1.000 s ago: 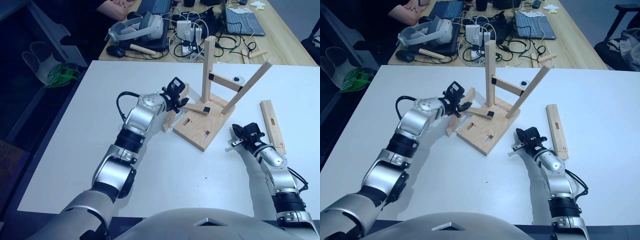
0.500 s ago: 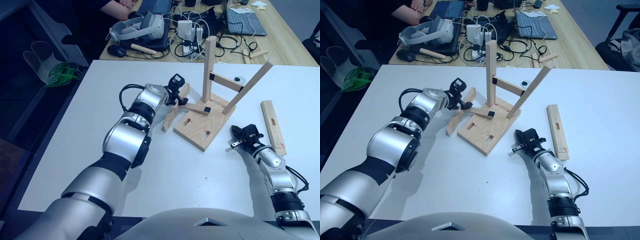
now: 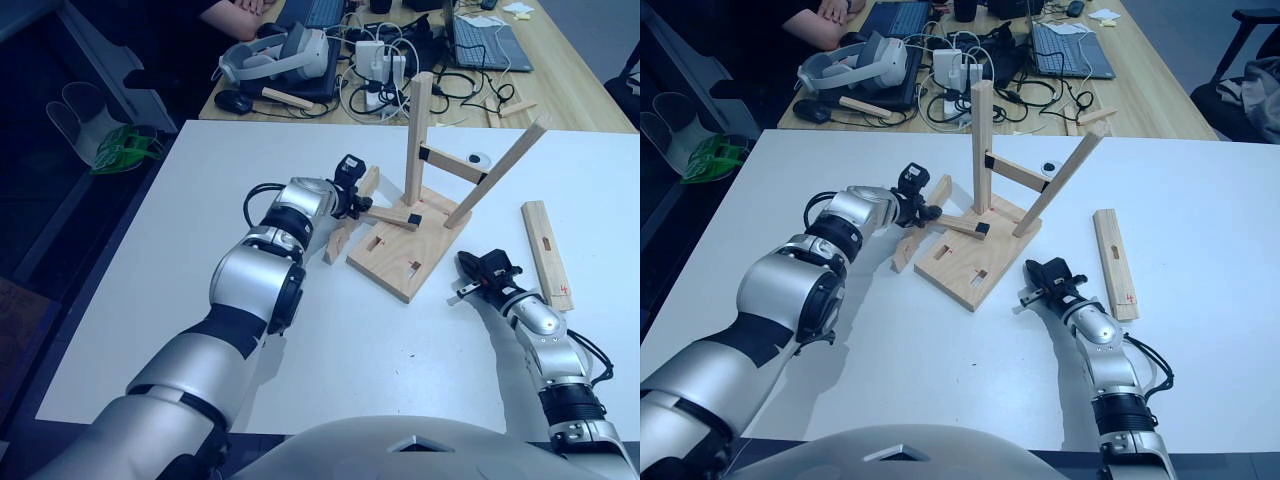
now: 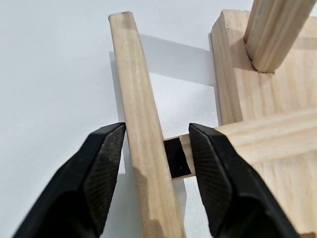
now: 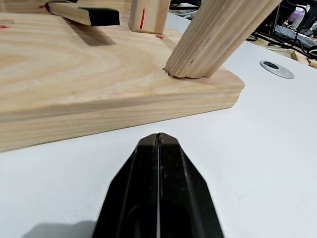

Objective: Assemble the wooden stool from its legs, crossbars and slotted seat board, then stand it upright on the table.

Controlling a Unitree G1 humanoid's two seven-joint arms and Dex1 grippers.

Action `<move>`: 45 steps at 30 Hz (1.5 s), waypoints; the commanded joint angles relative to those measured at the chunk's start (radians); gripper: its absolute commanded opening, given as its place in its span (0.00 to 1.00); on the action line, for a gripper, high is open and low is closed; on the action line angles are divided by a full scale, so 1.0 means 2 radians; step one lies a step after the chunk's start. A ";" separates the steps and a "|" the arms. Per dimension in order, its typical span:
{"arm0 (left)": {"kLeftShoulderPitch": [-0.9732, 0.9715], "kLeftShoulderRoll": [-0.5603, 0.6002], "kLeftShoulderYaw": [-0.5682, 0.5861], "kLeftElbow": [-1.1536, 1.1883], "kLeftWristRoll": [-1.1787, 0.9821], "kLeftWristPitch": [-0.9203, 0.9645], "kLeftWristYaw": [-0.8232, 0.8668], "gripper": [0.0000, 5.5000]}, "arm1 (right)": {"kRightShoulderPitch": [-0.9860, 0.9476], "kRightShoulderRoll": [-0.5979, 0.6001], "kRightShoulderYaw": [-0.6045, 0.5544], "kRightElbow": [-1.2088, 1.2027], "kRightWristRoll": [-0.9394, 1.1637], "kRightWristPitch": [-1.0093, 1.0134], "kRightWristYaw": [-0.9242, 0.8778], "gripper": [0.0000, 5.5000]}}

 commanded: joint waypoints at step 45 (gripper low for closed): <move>0.153 0.021 0.274 -0.496 -0.331 0.149 0.065 0.17 | -0.183 -0.008 -0.052 -0.214 0.228 0.357 0.047 0.04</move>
